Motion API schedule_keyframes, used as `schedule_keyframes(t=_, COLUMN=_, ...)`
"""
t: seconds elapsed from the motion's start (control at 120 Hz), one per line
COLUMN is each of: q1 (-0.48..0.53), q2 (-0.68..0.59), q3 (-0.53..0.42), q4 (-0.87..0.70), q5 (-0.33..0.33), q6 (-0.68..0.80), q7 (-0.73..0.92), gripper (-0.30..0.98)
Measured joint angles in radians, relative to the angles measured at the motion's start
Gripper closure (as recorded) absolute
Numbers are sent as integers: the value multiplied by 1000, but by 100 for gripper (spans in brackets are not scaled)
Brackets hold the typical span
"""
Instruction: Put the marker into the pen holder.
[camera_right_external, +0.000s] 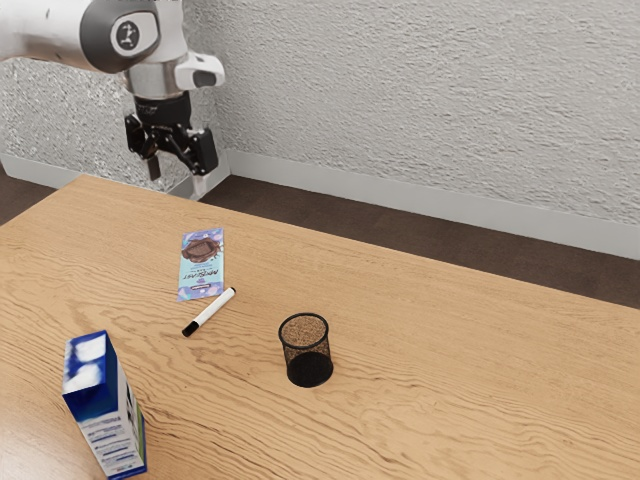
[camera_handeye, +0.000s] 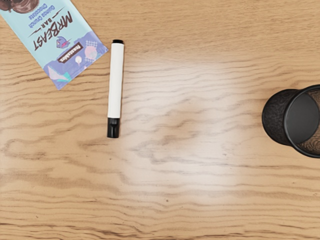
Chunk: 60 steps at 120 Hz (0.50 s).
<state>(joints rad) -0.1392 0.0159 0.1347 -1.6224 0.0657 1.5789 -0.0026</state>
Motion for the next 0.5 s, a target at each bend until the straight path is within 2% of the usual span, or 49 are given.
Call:
schedule_keyframes(t=0.083, q1=-7, q2=9, q3=5, q4=-7, q5=12, q6=6, q7=-1, gripper=0)
schedule_keyframes(t=0.133, q1=-13, q2=53, q3=11, q4=-68, q5=11, q6=32, q7=5, gripper=0)
schedule_keyframes(t=0.2, q1=-32, q2=196, q3=55, q4=-146, q5=-4, q6=128, q7=16, gripper=0)
schedule_keyframes(t=0.258, q1=-25, q2=356, q3=69, q4=-106, q5=-22, q6=201, q7=27, gripper=0)
schedule_keyframes(t=0.308, q1=-24, q2=430, q3=74, q4=-86, q5=-45, q6=254, q7=35, gripper=0)
schedule_keyframes(t=0.4, q1=-22, q2=471, q3=79, q4=-76, q5=-66, q6=325, q7=54, gripper=0)
schedule_keyframes(t=0.5, q1=-23, q2=474, q3=91, q4=-112, q5=-57, q6=384, q7=86, gripper=0)
